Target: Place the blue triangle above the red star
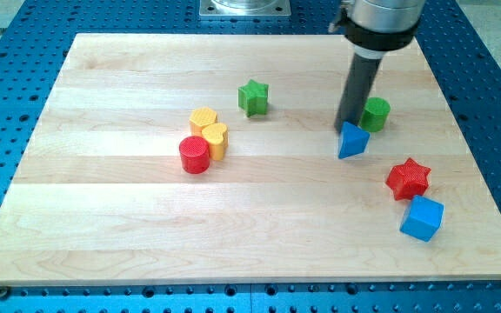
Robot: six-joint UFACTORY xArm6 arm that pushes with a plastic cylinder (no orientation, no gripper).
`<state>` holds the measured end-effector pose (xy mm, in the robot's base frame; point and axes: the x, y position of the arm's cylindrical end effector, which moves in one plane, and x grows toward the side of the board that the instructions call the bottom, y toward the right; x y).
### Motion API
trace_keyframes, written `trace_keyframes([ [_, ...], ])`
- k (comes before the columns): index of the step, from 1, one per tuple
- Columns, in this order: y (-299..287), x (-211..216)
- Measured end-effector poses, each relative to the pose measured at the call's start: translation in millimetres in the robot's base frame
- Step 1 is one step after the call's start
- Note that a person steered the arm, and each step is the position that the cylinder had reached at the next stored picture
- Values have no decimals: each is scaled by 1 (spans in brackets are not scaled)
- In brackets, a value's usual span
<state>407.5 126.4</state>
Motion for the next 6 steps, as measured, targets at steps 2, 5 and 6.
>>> trace_keyframes([
  [2, -34, 36],
  [5, 15, 49],
  [6, 47, 48],
])
